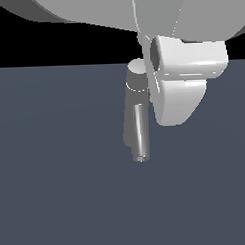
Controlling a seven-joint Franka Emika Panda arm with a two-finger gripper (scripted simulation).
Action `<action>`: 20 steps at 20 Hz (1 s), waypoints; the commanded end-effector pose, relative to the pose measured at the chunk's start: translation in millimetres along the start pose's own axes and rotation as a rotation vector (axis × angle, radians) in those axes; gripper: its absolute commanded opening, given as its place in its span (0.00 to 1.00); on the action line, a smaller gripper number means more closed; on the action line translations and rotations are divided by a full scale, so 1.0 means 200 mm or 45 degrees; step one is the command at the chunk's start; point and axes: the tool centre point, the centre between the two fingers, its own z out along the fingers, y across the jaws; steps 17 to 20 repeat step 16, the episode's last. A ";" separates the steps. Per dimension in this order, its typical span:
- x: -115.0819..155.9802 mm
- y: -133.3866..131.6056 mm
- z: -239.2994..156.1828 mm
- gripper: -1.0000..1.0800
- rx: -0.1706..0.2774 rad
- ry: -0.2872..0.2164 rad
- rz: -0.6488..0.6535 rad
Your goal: Turn on the faucet by rotating a designated handle.
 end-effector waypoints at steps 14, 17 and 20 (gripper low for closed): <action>0.28 -0.12 0.00 0.00 -0.003 0.033 0.060; 0.30 -0.13 0.00 0.00 -0.003 0.033 0.061; 0.30 -0.13 0.00 0.00 -0.003 0.033 0.061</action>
